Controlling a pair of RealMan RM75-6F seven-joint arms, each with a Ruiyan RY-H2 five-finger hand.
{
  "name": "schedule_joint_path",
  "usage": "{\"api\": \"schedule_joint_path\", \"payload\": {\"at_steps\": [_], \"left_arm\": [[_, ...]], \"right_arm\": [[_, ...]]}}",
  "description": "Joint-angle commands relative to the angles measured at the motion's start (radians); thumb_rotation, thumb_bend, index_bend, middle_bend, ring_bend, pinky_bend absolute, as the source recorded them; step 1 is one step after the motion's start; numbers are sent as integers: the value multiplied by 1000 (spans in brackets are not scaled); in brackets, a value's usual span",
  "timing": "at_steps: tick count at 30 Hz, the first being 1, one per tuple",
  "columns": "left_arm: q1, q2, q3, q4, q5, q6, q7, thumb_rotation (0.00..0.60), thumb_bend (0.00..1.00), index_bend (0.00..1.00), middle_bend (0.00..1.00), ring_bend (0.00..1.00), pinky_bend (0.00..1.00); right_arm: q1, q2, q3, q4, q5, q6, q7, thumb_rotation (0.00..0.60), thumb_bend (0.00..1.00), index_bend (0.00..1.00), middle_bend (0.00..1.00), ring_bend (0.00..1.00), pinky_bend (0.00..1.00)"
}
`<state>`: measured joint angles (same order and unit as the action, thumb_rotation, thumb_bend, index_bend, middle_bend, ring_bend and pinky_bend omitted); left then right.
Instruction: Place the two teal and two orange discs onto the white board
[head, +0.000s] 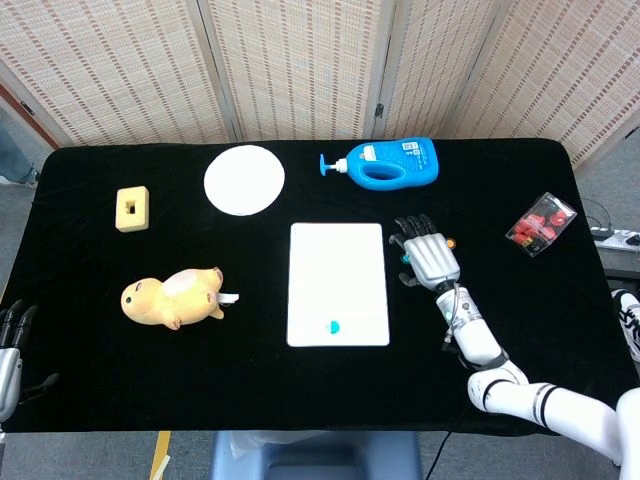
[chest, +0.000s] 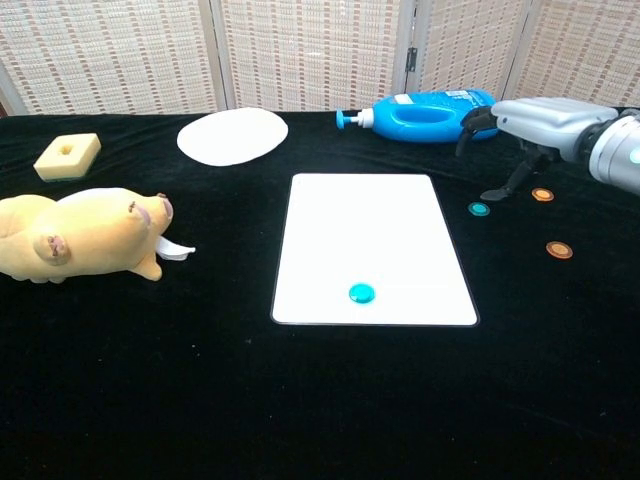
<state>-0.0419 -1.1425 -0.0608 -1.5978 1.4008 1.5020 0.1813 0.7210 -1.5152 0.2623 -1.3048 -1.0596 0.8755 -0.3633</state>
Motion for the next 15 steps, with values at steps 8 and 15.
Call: {"api": "schedule_joint_path", "payload": {"at_steps": [8,15], "left_arm": [[0,10,3,-17,-2,-6,5,600,100,0,0,0,0],[-1,13,5,-23,-3,-10,9,600,100,0,0,0,0]], "right_arm": [[53,-77,-11,228,101,-107,1,588,310,332,116,52,0],[96,-167,-16,360,130,-153,-9,587,310,388,123,52,0]]}}
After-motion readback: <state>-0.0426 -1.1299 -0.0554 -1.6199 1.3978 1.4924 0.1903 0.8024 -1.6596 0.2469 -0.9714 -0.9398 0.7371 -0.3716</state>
